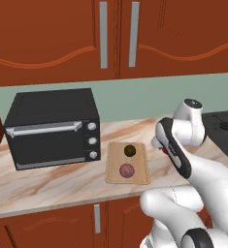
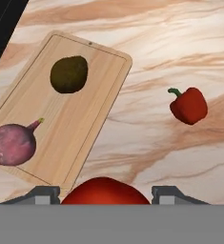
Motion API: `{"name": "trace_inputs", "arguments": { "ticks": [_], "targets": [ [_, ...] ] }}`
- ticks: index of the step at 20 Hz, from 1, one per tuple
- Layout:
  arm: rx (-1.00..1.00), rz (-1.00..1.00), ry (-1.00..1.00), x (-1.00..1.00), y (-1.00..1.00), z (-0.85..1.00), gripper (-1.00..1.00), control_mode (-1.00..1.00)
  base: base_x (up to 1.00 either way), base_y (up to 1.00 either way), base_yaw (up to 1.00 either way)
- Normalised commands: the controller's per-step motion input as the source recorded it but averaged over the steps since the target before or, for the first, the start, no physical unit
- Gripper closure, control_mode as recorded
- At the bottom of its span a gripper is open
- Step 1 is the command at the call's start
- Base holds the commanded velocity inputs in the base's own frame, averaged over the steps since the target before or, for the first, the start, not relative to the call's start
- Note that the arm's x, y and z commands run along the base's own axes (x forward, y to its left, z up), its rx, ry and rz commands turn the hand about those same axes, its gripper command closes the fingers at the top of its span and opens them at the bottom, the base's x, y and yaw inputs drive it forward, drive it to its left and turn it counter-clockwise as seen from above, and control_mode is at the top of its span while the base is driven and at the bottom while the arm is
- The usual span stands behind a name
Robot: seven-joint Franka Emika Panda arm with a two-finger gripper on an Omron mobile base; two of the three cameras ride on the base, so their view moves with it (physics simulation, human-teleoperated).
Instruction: Place the avocado, onion, tomato, and bell pepper on the cutting board.
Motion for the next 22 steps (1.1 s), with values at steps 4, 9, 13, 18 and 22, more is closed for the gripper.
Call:
{"name": "trace_inputs", "arguments": {
  "ticks": [4,9,13,18,22],
  "targets": [
    [0.0,0.02,-0.14,-0.09,0.51,0.25,1.0,-1.0,0.0,0.0,0.0],
    [0.0,0.02,-0.18,0.03,0.37,0.04,1.0,-1.0,0.0,0.0,0.0],
    [0.0,0.0,0.0,0.18,0.0,-0.05,1.0,-1.0,0.0,0.0,0.0],
    [0.0,0.0,0.0,0.14,0.01,-0.11,1.0,-1.0,0.0,0.0,0.0],
    [0.02,0.0,0.08,0.2,0.08,-0.01,1.0,-1.0,0.0,0.0,0.0]
  ]
}}
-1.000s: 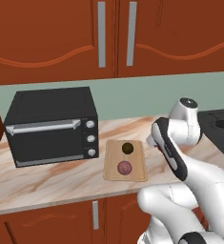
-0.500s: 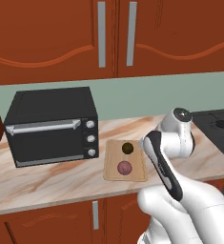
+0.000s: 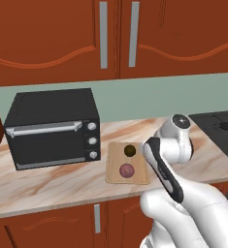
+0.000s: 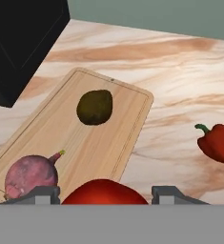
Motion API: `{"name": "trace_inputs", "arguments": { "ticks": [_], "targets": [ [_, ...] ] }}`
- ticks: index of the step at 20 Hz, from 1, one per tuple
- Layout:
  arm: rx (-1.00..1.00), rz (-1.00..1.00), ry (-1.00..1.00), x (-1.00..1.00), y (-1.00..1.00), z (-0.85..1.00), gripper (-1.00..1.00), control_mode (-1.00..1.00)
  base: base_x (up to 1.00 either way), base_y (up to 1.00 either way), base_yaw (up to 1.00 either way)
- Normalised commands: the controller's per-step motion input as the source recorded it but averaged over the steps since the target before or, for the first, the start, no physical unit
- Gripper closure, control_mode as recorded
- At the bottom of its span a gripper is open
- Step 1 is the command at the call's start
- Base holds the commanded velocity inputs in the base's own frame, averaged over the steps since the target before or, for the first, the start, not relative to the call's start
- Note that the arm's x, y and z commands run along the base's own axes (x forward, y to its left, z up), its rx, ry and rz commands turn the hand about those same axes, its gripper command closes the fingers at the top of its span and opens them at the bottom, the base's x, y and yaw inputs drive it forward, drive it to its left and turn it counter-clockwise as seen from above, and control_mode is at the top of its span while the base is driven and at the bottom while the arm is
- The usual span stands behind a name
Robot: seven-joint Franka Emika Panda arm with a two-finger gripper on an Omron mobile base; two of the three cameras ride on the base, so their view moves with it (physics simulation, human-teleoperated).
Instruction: Place the avocado, onion, tomato, and bell pepper on the cutting board.
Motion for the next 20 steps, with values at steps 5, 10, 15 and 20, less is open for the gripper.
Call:
{"name": "trace_inputs", "arguments": {
  "ticks": [5,10,15,20],
  "targets": [
    [0.03,0.0,0.1,0.2,0.11,-0.03,1.0,-1.0,0.0,0.0,0.0],
    [0.01,0.0,0.11,0.21,0.06,-0.16,1.0,-1.0,0.0,0.0,0.0],
    [0.0,0.0,0.09,0.32,0.08,-0.48,1.0,-1.0,0.0,0.0,0.0],
    [0.0,0.0,0.02,0.28,0.13,-0.31,1.0,-1.0,0.0,0.0,0.0]
  ]
}}
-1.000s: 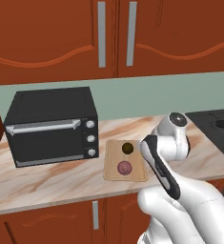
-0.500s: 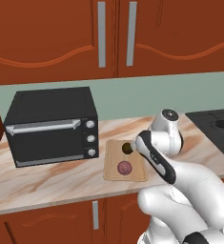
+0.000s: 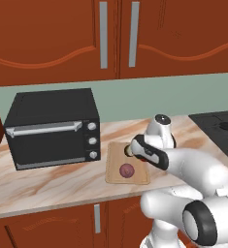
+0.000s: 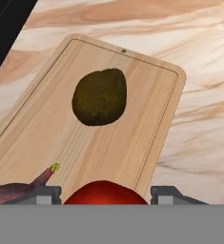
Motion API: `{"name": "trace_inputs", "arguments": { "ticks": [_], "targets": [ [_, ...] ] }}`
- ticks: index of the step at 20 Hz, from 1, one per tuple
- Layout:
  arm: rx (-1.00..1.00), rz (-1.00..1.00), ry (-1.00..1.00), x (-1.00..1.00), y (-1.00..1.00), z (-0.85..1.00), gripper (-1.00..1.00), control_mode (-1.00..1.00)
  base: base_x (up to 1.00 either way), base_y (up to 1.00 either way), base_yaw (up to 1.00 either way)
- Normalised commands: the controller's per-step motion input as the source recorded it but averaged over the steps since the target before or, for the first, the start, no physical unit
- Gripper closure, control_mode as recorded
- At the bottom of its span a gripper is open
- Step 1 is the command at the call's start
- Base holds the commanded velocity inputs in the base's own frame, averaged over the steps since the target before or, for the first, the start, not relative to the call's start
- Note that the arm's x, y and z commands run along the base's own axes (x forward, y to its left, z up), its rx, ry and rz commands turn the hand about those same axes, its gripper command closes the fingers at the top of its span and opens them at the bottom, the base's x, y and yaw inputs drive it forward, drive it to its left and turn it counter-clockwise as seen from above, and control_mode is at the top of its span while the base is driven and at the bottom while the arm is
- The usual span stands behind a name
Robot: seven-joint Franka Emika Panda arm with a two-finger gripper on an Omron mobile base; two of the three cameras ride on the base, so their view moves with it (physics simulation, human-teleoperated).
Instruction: Place the avocado, onion, tomato, and bell pepper on the cutting board.
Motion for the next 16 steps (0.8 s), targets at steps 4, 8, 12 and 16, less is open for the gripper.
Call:
{"name": "trace_inputs", "arguments": {
  "ticks": [4,8,12,16],
  "targets": [
    [0.0,0.0,0.02,0.26,0.11,-0.18,1.0,-1.0,0.0,0.0,0.0],
    [0.0,0.0,0.04,0.19,0.01,-0.27,1.0,-1.0,0.0,0.0,0.0],
    [0.0,0.0,0.05,0.16,0.0,-0.33,1.0,-1.0,0.0,0.0,0.0],
    [0.0,0.0,0.07,0.2,0.0,-0.31,1.0,-1.0,0.0,0.0,0.0]
  ]
}}
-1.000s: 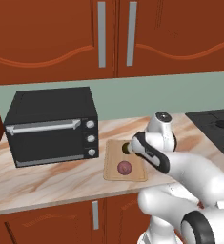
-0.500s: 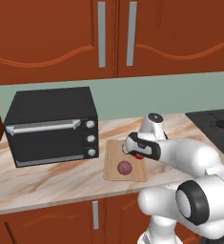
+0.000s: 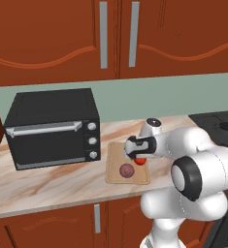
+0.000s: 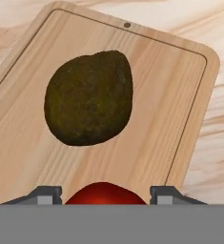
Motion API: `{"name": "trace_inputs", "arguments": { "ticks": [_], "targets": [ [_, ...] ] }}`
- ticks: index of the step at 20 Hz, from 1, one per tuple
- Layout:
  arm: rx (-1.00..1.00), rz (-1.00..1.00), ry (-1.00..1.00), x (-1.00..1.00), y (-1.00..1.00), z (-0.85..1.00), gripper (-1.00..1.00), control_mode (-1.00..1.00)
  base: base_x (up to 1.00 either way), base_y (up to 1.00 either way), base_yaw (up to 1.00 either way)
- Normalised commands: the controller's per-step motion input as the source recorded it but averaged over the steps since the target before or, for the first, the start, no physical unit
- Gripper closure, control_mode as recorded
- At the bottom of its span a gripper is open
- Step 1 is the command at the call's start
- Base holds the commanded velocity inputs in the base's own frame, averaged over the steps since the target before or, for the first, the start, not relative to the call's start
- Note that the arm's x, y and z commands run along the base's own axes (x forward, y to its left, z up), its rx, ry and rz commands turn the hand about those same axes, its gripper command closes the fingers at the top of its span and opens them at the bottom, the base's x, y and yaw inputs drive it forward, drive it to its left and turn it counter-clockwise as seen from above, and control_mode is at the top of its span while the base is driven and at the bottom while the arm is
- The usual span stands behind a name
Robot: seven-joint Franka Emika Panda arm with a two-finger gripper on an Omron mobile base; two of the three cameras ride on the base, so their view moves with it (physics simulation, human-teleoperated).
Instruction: Place the avocado, onion, tomato, and bell pepper on the cutting board.
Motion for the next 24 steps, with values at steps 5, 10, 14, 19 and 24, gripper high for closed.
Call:
{"name": "trace_inputs", "arguments": {
  "ticks": [5,10,14,19,24],
  "targets": [
    [0.0,0.0,0.06,0.14,0.0,-0.3,1.0,-1.0,0.0,0.0,0.0],
    [0.0,0.0,0.04,0.09,0.0,-0.27,-1.0,-1.0,0.0,0.0,0.0],
    [0.0,0.0,0.0,0.03,0.0,0.0,-1.0,-1.0,0.0,0.0,0.0],
    [0.0,0.0,0.0,0.0,0.0,0.0,-1.0,-1.0,0.0,0.0,0.0],
    [0.0,0.0,-0.06,0.0,0.0,0.08,-1.0,-1.0,0.0,0.0,0.0]
  ]
}}
